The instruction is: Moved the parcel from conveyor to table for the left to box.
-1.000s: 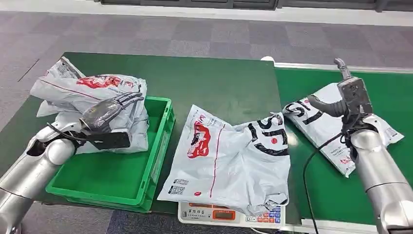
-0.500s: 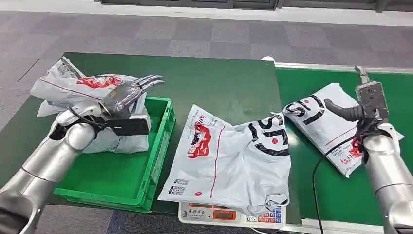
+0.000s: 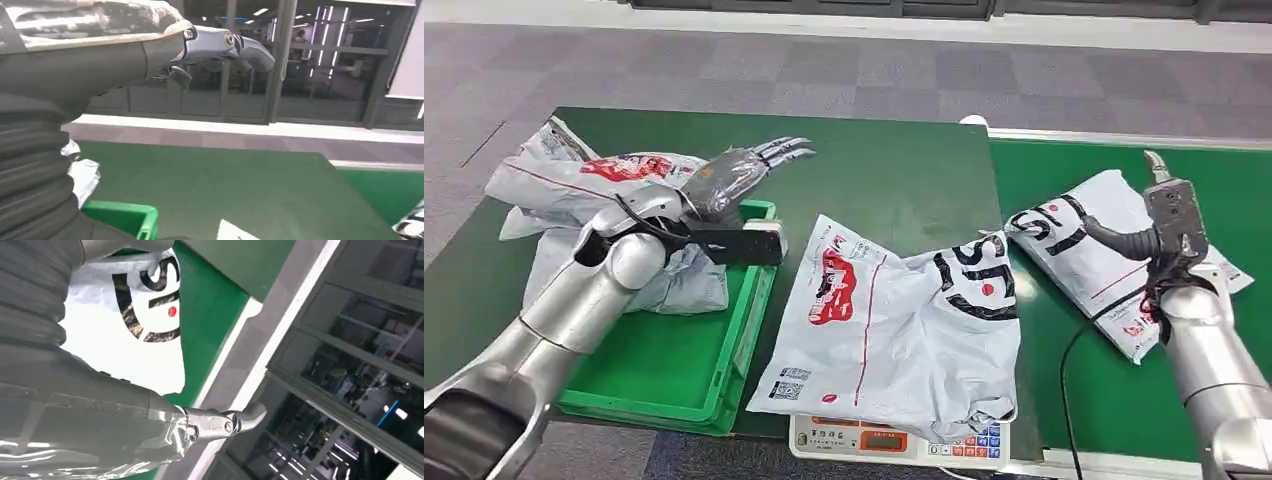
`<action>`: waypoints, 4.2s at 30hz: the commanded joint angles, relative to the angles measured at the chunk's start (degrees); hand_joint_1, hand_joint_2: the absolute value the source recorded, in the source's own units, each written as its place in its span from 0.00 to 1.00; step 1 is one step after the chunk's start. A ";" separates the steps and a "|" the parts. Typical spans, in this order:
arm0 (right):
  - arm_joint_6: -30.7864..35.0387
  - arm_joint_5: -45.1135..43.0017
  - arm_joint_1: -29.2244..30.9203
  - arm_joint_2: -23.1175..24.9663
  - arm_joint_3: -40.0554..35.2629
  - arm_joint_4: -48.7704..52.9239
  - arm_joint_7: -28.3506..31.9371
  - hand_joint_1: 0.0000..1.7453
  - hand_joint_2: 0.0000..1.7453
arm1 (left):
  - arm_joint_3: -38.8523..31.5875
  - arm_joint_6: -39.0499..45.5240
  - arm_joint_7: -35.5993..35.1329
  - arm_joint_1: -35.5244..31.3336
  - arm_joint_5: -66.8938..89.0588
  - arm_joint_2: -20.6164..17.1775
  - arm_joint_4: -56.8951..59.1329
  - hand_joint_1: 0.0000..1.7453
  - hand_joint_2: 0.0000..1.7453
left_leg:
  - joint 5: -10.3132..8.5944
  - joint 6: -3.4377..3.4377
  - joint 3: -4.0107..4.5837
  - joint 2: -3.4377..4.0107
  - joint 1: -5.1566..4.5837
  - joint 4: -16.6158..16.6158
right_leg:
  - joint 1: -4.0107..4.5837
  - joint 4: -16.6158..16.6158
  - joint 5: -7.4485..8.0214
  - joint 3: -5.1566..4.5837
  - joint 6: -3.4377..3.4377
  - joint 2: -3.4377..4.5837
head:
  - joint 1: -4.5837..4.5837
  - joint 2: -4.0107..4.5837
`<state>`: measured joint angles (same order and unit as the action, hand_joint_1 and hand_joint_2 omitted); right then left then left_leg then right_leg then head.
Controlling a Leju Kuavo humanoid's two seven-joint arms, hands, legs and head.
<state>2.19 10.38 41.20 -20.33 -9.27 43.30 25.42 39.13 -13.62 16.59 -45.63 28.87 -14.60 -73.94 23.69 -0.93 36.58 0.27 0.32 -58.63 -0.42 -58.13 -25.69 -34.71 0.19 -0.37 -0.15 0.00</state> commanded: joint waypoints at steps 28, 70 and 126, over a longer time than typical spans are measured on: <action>0.47 1.89 3.39 5.55 1.88 -6.37 -0.26 0.00 1.00 | 9.66 -1.23 -1.02 -4.86 -0.48 2.09 3.47 0.00 1.00 | 0.02 0.01 -0.07 0.02 -0.02 0.03 | -0.03 0.01 -0.01 0.07 0.00 0.06 | 0.00 0.00; 12.88 4.06 12.61 2.06 9.86 -22.28 -2.80 0.00 1.00 | 21.91 -2.46 -0.58 -5.35 -4.98 12.01 6.11 0.00 1.00 | -0.06 0.31 0.05 -0.16 -0.23 0.02 | -0.22 0.07 0.03 0.05 0.21 -0.16 | 0.00 0.00; 11.59 5.15 3.99 0.47 16.00 -17.86 0.69 0.00 1.00 | 32.33 14.47 5.50 3.24 15.76 26.58 36.87 0.00 1.00 | 0.01 0.48 -0.15 -0.20 -0.34 0.11 | -0.34 0.21 0.01 0.33 0.34 -0.24 | 0.00 0.00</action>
<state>14.25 15.67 44.77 -20.59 3.56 26.69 25.75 66.40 1.22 22.05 -41.63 43.71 12.02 -44.35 23.69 -0.43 36.62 0.01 -0.04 -58.63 -0.77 -58.05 -25.72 -34.55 0.57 -0.71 -0.15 0.00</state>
